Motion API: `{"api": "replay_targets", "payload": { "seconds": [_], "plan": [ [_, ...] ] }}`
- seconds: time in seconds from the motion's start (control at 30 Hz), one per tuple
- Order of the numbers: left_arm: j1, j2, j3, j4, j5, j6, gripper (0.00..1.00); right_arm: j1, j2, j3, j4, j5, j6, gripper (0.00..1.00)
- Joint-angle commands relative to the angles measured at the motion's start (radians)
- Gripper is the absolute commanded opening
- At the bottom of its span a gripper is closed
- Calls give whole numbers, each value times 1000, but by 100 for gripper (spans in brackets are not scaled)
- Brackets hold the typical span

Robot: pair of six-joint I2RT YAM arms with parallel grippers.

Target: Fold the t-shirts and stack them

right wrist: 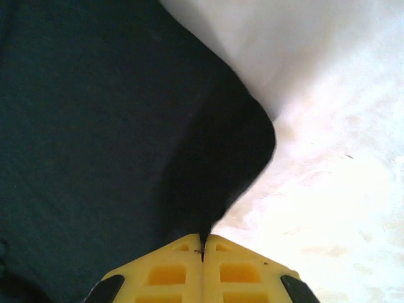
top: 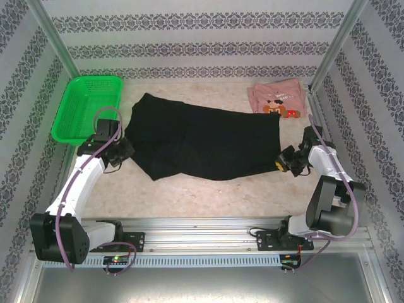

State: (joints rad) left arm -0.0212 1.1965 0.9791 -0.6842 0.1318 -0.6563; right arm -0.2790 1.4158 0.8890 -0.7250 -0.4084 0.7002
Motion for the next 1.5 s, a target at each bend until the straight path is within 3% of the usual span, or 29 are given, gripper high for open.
{"api": "replay_targets", "payload": {
  "seconds": [0.0, 0.67, 1.47],
  "plan": [
    [23, 41, 68, -12, 30, 36, 0, -6, -8, 51, -36, -21, -16, 0],
    [148, 370, 387, 60, 125, 127, 0, -21, 189, 218, 10, -21, -35, 0],
    [150, 719, 801, -58, 219, 262, 0, -35, 387, 408, -27, 28, -116, 0]
  ]
}}
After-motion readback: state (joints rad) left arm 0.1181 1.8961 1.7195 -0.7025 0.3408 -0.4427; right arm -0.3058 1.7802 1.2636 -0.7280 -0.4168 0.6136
